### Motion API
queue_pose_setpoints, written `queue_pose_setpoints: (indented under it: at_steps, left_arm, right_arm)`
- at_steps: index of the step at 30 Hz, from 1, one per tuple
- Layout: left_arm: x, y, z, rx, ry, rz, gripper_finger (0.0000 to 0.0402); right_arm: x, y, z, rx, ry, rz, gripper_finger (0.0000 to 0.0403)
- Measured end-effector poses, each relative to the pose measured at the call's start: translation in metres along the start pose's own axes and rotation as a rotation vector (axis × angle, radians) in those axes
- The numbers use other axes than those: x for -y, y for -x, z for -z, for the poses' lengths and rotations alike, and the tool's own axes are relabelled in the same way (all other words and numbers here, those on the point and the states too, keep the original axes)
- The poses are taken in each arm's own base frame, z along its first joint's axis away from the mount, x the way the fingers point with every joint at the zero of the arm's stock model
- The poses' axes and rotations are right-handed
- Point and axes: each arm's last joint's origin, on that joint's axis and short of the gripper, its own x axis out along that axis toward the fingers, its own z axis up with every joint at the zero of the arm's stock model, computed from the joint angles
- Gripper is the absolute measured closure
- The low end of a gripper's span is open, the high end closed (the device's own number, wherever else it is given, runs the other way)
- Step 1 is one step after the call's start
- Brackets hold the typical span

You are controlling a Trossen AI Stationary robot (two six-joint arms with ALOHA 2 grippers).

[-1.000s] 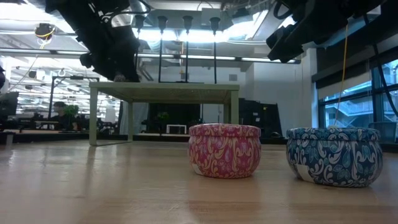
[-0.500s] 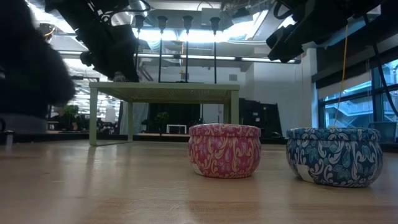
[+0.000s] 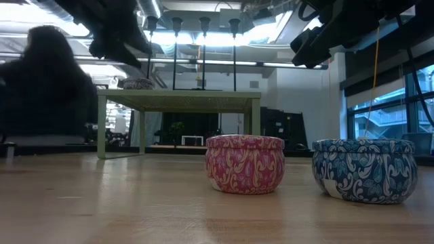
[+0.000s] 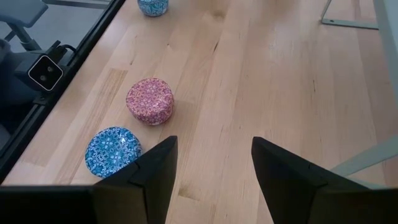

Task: Pick & Place candle stick holders
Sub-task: Align the light blue scented candle with the red scented candle on the shelf

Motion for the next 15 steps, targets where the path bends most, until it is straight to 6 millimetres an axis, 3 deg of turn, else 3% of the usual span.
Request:
queue_pose_setpoints:
  at_steps: [6,11,15]
  left_arm:
    - [0.019,0.016,0.003,-0.046,-0.112,0.377,0.0068]
    - [0.048,0.026,0.009,-0.078,-0.191,0.681,0.0068]
    - [0.074,0.032,0.015,-0.038,-0.286,0.828,0.0068]
  right_arm:
    - [0.0,0.0,0.0,0.0,0.0,0.0,0.0191]
    - [0.0,0.0,0.0,0.0,0.0,0.0,0.0191]
    - [0.0,0.0,0.0,0.0,0.0,0.0,0.0191]
